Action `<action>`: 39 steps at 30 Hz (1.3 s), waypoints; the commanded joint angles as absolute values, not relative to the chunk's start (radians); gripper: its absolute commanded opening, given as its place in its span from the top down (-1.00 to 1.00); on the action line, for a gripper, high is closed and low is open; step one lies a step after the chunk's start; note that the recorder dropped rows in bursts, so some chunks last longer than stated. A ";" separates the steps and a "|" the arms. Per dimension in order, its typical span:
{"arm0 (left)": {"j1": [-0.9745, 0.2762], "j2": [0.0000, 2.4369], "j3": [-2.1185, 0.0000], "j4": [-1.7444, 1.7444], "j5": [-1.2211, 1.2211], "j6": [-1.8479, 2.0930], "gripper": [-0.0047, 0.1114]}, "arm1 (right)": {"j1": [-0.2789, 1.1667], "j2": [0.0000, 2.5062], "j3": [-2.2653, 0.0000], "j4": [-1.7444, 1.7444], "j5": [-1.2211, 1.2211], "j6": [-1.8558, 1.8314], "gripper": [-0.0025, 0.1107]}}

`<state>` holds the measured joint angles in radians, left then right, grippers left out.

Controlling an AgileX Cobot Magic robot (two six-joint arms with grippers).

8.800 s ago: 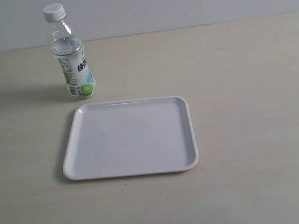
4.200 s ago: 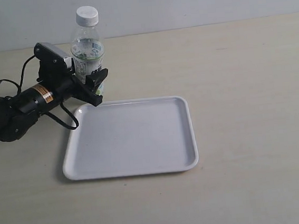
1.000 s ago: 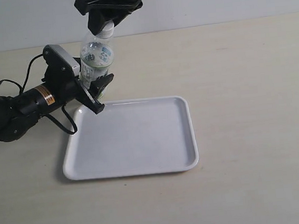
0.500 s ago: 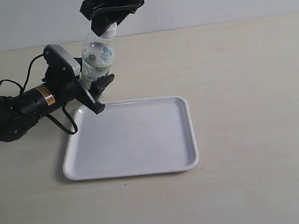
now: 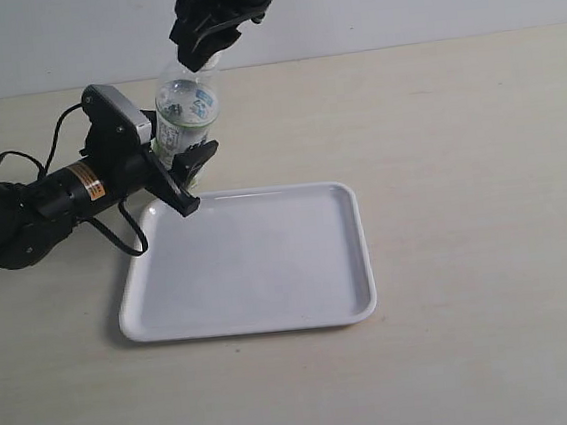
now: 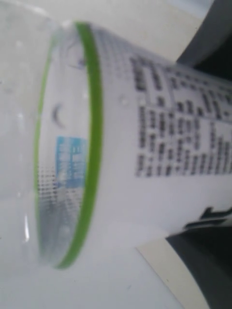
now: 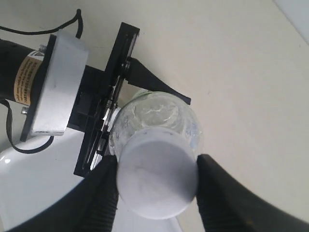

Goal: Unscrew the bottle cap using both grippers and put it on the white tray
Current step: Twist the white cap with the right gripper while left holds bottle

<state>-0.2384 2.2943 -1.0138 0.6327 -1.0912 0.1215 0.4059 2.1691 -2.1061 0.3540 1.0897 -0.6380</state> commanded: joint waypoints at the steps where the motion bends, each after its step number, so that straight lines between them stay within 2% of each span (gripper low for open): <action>1: -0.241 2.279 -1.015 0.618 -1.105 0.094 0.92 | 0.407 2.163 -2.112 0.409 1.133 -0.743 0.96; 39: -0.241 2.279 -1.015 0.618 -1.086 0.094 0.92 | 0.407 2.163 -2.112 0.411 1.148 -1.412 0.96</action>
<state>-0.2384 2.2943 -1.0138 0.6420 -1.0931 0.1175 0.4059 2.1691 -2.1085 0.4021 1.1379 -1.3774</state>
